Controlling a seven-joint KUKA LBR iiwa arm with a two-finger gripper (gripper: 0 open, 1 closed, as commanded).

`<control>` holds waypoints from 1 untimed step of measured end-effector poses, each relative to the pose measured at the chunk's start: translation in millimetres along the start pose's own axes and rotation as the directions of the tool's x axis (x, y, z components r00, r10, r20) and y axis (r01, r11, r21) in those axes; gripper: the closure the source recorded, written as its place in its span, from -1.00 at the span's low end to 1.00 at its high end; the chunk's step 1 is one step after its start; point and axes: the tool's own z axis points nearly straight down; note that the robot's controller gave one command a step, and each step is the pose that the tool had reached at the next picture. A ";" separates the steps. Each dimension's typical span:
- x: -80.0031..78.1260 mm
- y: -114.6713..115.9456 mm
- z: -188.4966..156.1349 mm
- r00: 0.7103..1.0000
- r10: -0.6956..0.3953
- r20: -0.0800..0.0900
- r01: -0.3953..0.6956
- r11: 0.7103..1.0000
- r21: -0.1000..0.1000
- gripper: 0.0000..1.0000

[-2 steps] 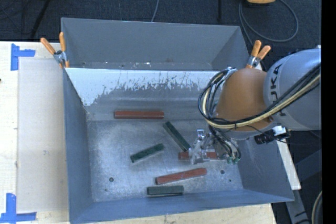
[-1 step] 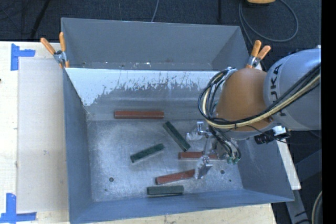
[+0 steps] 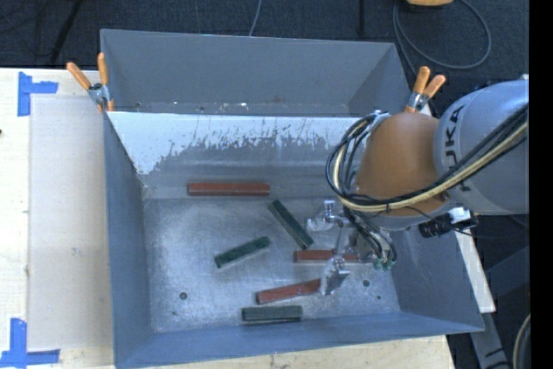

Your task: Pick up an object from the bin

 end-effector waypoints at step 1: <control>-11.4 -16.2 19.2 0.972 -0.235 0.022 0.235 0.972 0.006 1.00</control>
Offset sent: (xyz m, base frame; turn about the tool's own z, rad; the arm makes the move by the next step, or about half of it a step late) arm 0.0000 0.0000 0.0000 0.0000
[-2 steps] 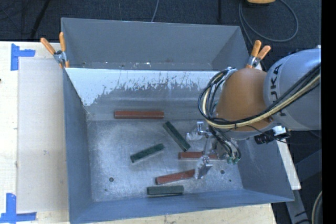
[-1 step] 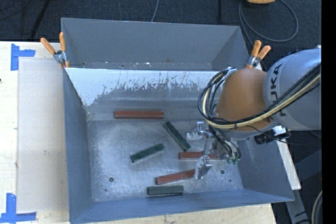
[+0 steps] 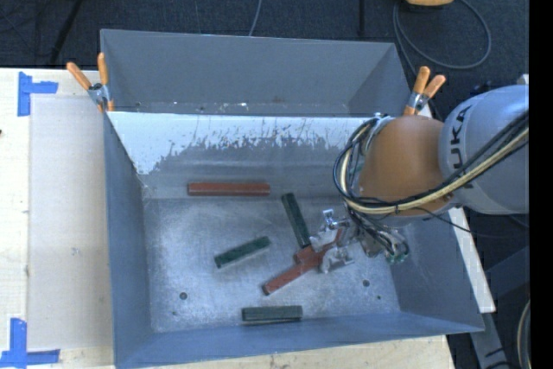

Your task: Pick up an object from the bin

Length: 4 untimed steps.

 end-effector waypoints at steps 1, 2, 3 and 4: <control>0.0 0.0 0.0 1.000 0.000 0.000 0.000 1.000 0.000 1.00; 10.1 3.4 -154.0 0.999 0.029 -0.015 -0.029 1.000 -0.004 1.00; 11.2 3.6 -151.9 0.999 0.031 -0.020 -0.031 0.999 -0.006 -1.00; 11.2 3.6 -151.9 0.999 0.032 -0.020 -0.032 0.999 -0.006 -1.00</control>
Offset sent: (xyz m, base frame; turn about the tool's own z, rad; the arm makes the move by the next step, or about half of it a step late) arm -0.0155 0.0005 0.1521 0.0316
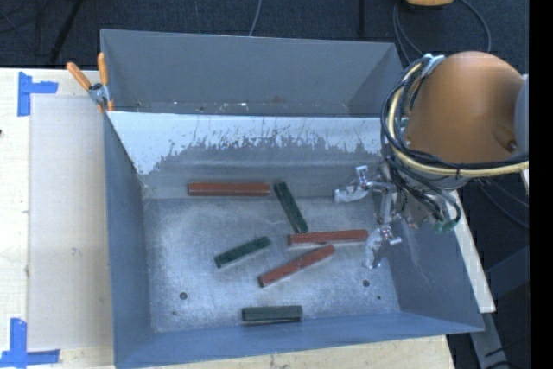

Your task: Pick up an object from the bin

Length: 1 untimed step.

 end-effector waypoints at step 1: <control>0.0 0.0 0.0 1.000 0.000 0.000 0.000 1.000 0.000 -1.00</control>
Offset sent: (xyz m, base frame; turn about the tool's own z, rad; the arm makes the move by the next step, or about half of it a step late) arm -0.0030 -0.0052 -0.1627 -0.0123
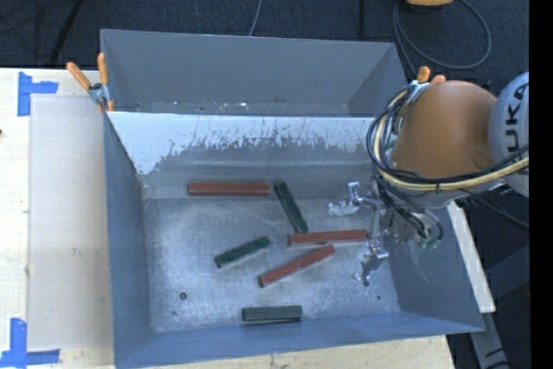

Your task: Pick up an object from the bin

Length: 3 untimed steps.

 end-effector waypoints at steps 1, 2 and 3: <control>-3.7 -8.0 107.9 1.000 -0.017 -0.006 0.017 1.000 -0.001 -1.00; -10.2 -9.3 109.6 0.998 -0.059 -0.002 0.059 0.998 0.000 -1.00; -49.6 -40.5 156.8 1.000 -0.024 0.008 0.024 1.000 0.002 1.00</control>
Offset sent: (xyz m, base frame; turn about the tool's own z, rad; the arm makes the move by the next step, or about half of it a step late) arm 0.0175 -0.0082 -0.1115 -0.0708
